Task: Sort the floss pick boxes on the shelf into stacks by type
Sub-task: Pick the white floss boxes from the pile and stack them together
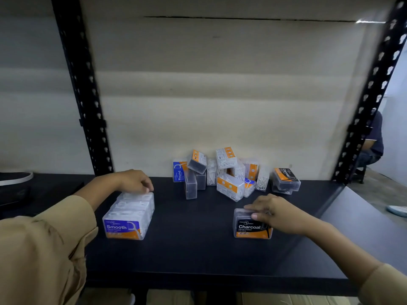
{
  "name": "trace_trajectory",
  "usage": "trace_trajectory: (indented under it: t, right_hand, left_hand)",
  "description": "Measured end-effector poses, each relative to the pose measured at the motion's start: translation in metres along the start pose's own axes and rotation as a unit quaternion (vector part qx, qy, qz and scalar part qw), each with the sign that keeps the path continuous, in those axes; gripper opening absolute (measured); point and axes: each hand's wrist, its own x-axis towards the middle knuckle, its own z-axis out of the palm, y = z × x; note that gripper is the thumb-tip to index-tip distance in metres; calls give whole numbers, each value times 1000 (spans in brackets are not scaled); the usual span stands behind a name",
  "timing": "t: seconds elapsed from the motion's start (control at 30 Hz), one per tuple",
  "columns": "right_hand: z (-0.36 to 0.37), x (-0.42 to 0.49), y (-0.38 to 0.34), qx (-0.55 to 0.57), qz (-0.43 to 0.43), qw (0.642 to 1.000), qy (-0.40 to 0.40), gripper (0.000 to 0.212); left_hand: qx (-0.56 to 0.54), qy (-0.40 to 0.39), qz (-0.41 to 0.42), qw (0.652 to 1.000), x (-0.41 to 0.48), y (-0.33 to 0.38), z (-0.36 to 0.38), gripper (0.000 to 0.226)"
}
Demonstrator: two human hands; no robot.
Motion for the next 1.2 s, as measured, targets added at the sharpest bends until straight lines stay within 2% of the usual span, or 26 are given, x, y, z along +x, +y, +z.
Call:
trace_trajectory:
  t: [0.1,0.27,0.43,0.6,0.83,0.9,1.07,1.2]
  right_hand:
    - [-2,2,-2,18,-4,1000,20,36]
    - [-3,16,-6,66,37,990,121,26]
    - [-7,44,-8,49,84,981,167,23]
    - [-6,72,-4,20,130,979,157,32]
    - [1,97,3,-26,172,976,131,50]
    - [2,100,3,-43,182,975,123,49]
    - [6,106,3,-55,190,975,98,30]
    - [6,107,2,-49,191,975,100,26]
  left_hand:
    - [0,70,35,997,7,15,4,28]
    - [-39,182,91,978,14,67,12,28]
    - [26,261,129,956,28,122,19,35]
    - [39,273,147,950,59,158,26,49]
    - [132,331,132,925,89,189,30,54]
    - [153,341,127,919,94,192,31,55]
    - [171,345,129,914,102,197,32,47]
    - [168,357,133,909,104,198,34,43]
